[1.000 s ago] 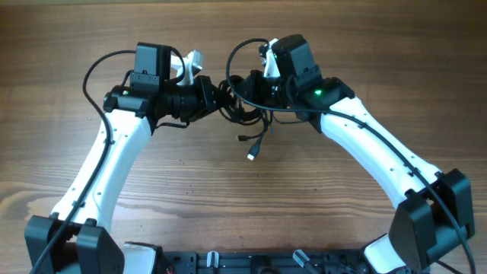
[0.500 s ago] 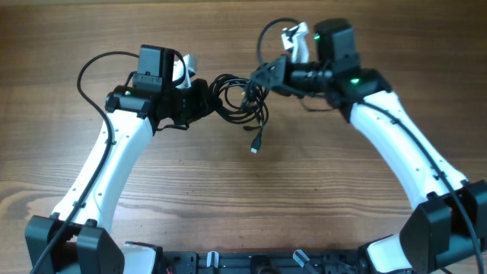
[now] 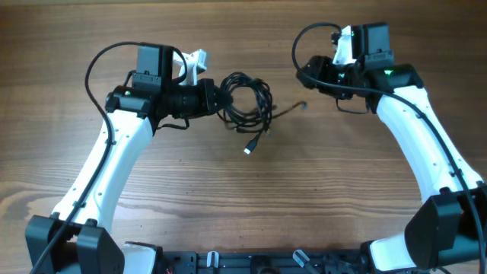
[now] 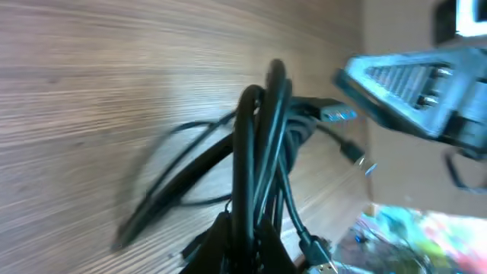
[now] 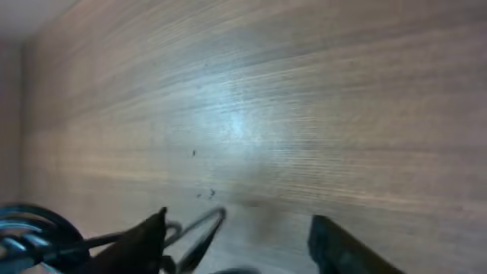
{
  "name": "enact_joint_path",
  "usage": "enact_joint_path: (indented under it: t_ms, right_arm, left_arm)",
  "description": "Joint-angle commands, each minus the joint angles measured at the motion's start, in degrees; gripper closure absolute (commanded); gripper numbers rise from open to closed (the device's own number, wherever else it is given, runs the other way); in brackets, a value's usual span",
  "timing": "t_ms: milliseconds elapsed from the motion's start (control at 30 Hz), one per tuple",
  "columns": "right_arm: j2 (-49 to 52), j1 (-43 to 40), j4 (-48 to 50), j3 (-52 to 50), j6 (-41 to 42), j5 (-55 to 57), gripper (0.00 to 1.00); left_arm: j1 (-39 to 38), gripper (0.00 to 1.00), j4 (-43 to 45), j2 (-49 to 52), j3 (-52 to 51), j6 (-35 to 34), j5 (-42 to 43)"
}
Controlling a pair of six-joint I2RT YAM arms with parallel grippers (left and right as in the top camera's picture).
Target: Untangle cables
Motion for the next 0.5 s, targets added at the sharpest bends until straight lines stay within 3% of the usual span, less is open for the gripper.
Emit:
enact_joint_path:
  t_ms: [0,133,200,333,467]
  right_arm:
    - [-2.69,0.63,-0.7,7.37,-11.72,-10.67,0.33]
    - [-2.67,7.52,-2.4,12.44,-19.67,-12.35,0.33]
    - [-2.67,10.64,-2.32,12.44,-23.28,-11.93,0.32]
    - [-2.6,14.14,-2.05,12.44,-23.76,-9.57,0.35]
    - [-2.6,14.21,0.07,12.44,-19.28,-9.6,0.53]
  left_arm:
    - [0.79,0.96,0.87,-0.2,-0.11,2.01,8.94]
    - [5.51,0.96,6.69,-0.2,-0.11,1.75,28.44]
    - [7.67,0.96,6.4,-0.2,-0.11,1.4,32.96]
    - [9.94,0.96,6.27,-0.2,-0.11,-1.51,33.7]
    - [9.99,0.96,6.08,-0.2,-0.11,-1.44,33.68]
